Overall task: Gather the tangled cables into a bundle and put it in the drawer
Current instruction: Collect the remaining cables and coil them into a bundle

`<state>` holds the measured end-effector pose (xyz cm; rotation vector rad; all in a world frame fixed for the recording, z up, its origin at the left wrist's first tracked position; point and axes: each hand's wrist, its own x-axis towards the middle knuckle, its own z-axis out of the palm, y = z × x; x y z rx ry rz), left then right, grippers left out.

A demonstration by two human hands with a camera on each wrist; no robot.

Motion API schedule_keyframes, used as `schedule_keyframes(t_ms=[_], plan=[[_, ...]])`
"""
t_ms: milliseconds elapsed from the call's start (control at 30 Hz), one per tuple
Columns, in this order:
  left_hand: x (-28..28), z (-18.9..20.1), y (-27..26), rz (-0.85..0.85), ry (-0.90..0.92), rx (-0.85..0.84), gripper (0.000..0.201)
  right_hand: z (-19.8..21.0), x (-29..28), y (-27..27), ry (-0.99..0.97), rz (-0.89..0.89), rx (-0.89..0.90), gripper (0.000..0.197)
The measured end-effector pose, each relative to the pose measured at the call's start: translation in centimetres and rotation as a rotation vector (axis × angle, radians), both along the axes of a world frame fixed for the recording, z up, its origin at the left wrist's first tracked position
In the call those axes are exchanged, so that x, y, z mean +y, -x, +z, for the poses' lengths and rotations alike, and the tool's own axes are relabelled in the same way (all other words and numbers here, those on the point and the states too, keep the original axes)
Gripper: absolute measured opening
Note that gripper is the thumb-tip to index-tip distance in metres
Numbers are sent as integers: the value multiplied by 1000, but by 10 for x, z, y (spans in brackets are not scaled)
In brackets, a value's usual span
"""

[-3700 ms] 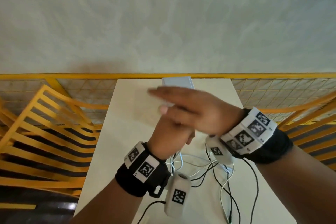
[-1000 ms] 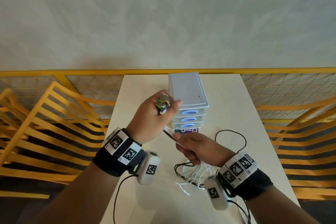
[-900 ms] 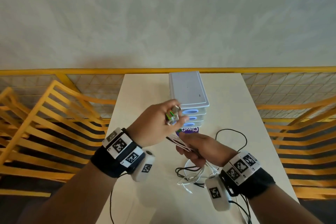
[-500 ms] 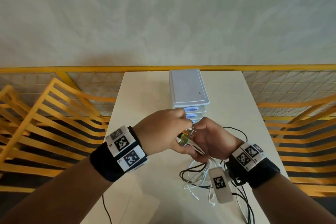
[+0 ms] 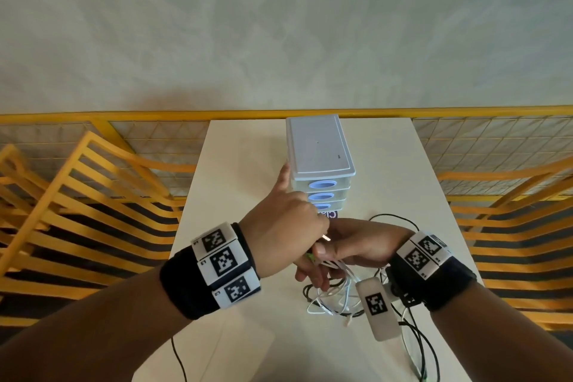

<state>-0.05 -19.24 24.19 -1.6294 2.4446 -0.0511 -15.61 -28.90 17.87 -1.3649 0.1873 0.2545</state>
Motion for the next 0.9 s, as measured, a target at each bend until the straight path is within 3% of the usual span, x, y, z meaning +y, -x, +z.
schedule_keyframes(t_ms=[100,233,367,500,567,667,733,900], plan=[[-3,4,10,54,-99,-37,17,-3,0,1,-15,15,-11,21],[0,5,6,90,-60,-113,12,-6,0,-3,33,30,17,23],[-5,0,10,90,-180,-152,22,-1,-2,-5,101,50,99,36],[-5,-7,11,115,-235,-115,16,-2,4,-11,234,49,171,31],[-6,-7,10,132,-260,-104,18,-5,6,-12,262,49,184,40],[-10,-11,2,164,-325,-52,30,-6,11,-12,317,69,164,44],[-12,-16,-3,199,-409,26,25,-6,13,-11,314,80,146,48],[-14,-21,-5,262,-554,288,29,1,6,-4,179,59,69,43]])
